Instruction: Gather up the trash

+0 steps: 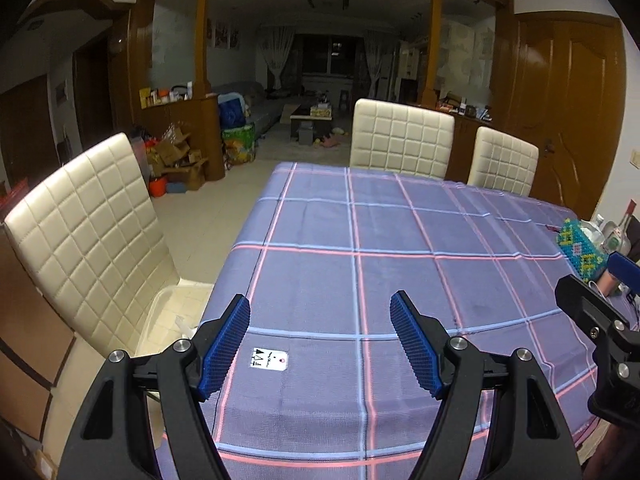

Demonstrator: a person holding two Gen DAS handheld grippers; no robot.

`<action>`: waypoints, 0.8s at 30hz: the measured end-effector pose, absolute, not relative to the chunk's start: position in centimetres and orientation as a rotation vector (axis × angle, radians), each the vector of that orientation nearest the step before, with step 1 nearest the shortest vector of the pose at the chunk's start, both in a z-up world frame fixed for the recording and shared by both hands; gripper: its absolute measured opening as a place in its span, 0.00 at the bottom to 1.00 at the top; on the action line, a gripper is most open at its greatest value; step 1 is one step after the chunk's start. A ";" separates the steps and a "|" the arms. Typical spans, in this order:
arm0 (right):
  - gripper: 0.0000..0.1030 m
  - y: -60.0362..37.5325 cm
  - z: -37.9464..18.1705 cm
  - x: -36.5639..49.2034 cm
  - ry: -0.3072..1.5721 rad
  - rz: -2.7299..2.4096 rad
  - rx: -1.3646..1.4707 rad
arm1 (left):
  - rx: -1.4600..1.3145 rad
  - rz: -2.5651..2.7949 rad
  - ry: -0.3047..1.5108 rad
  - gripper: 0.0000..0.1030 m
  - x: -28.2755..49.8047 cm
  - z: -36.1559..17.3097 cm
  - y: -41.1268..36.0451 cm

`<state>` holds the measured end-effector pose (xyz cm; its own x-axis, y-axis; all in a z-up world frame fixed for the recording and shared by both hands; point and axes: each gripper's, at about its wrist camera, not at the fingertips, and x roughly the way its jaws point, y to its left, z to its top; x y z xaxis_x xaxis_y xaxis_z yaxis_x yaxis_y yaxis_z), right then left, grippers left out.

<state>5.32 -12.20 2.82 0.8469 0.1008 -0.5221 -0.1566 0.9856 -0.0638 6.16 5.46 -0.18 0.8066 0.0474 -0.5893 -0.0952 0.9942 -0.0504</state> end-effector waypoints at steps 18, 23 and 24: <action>0.96 -14.4 4.5 2.1 0.479 0.130 -0.070 | -0.030 0.065 0.574 0.69 3.9 1.4 3.2; 0.96 -14.5 4.5 2.1 0.480 0.131 -0.072 | -0.030 0.066 0.572 0.69 3.7 1.5 3.1; 0.96 -14.5 4.5 2.1 0.480 0.132 -0.071 | -0.030 0.067 0.571 0.69 3.7 1.5 3.1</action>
<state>2.12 -14.52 4.53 0.8787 0.1095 -0.4647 -0.1430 0.9890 -0.0373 3.68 3.07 1.55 0.8393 0.0546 -0.5409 -0.0714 0.9974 -0.0101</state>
